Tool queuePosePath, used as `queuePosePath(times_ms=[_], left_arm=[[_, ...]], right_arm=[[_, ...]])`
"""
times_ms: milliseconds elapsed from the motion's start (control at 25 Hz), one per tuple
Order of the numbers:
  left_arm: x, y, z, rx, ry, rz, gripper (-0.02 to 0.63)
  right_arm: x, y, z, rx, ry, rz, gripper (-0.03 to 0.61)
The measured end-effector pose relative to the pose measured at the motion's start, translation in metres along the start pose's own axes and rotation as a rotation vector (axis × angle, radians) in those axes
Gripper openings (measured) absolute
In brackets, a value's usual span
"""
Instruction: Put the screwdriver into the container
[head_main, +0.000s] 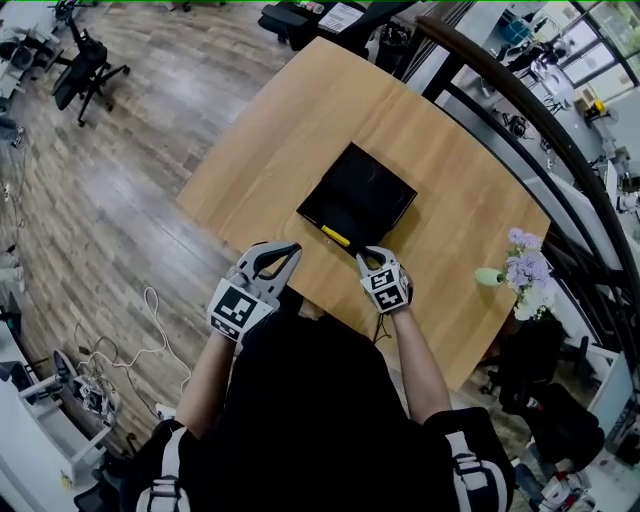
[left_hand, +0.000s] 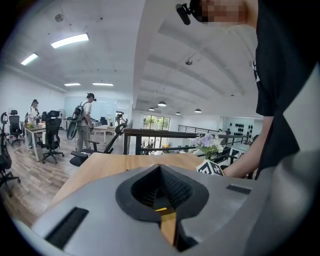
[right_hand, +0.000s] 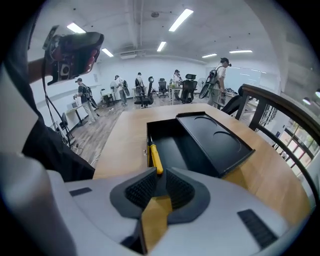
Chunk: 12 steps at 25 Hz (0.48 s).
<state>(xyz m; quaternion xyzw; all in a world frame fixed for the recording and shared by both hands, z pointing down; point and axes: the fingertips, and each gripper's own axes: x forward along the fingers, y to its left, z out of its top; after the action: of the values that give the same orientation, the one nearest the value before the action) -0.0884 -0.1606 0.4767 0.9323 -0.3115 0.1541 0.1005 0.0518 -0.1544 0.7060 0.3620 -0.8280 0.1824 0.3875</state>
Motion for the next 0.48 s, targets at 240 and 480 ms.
queuePosePath(times_ms=[240, 480], left_arm=[[0.003, -0.028, 0.001, 0.006, -0.006, 0.002, 0.021], [0.001, -0.042, -0.002, 0.011, -0.007, 0.007, 0.021]], right_arm=[[-0.024, 0.006, -0.007, -0.009, -0.043, 0.041, 0.032], [-0.041, 0.021, 0.006, -0.054, -0.109, 0.078, 0.025]])
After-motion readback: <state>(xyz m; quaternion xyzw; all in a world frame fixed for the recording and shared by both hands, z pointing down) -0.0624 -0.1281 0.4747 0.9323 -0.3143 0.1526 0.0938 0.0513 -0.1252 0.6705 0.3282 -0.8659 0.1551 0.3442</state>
